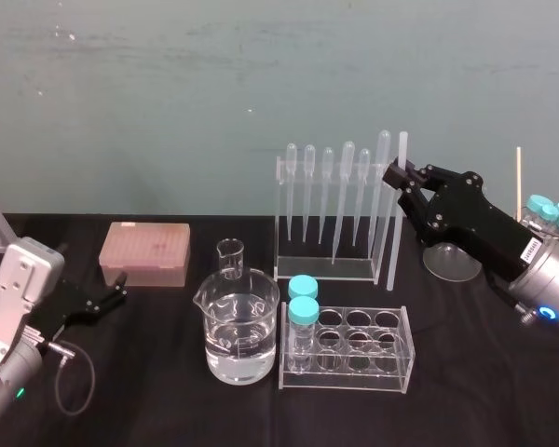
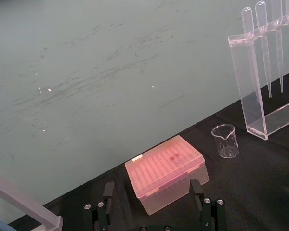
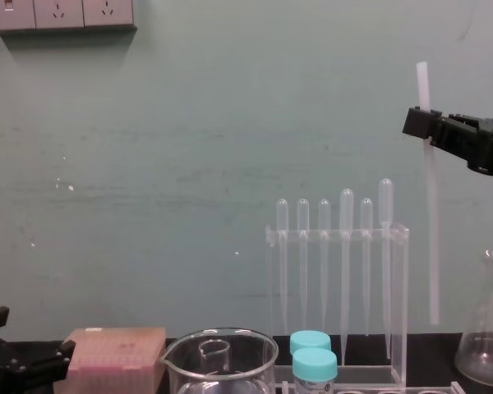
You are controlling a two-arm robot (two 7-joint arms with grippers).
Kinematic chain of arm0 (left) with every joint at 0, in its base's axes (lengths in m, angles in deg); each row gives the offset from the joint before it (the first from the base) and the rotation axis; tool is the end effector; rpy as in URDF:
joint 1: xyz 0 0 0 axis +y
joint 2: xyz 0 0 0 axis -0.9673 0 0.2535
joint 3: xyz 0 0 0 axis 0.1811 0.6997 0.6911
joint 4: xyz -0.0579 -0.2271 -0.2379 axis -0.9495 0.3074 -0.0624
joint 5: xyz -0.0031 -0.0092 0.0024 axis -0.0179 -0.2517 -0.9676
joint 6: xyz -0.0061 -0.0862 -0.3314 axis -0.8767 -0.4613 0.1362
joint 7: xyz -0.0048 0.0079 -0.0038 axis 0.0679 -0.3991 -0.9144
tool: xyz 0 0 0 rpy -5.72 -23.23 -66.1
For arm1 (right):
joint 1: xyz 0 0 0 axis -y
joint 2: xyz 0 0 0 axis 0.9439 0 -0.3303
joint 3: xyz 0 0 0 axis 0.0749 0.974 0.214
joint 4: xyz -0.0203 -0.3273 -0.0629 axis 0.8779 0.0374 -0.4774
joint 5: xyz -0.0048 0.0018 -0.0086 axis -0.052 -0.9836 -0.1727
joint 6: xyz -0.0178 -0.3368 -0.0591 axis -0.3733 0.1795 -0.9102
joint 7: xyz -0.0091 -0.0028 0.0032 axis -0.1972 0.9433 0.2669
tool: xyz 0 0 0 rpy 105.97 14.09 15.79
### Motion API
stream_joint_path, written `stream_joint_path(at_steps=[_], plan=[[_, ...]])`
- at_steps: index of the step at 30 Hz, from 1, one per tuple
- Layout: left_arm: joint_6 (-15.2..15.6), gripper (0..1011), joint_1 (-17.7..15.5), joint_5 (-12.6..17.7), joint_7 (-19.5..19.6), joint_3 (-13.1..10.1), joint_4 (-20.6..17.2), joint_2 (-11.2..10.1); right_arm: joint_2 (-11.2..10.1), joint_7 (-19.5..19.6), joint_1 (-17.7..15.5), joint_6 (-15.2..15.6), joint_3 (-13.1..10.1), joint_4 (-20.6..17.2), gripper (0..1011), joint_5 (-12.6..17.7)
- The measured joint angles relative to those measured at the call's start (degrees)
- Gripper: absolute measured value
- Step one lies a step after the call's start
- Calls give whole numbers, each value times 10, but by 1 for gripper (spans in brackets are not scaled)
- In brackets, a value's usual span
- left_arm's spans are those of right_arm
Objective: Pick up the stirring rod with one hand, then place it down.
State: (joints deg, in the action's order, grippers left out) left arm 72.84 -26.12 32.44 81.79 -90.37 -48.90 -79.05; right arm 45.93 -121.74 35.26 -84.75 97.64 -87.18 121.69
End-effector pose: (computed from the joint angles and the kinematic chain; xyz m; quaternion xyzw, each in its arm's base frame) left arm 0.3971 0.0987 -0.3440 0.1415 -0.1326 0.5799 0.7913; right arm 0.4290 -0.0858 -0.2394 0.1138 -0.1004 -0.3311 0.9313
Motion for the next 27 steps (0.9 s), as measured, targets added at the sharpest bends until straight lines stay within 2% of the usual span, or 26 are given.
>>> stream_joint_path(at_steps=[27], plan=[[0, 1000, 0, 0, 0, 0, 0, 0, 4, 5, -4, -1, 2, 0, 69, -4]])
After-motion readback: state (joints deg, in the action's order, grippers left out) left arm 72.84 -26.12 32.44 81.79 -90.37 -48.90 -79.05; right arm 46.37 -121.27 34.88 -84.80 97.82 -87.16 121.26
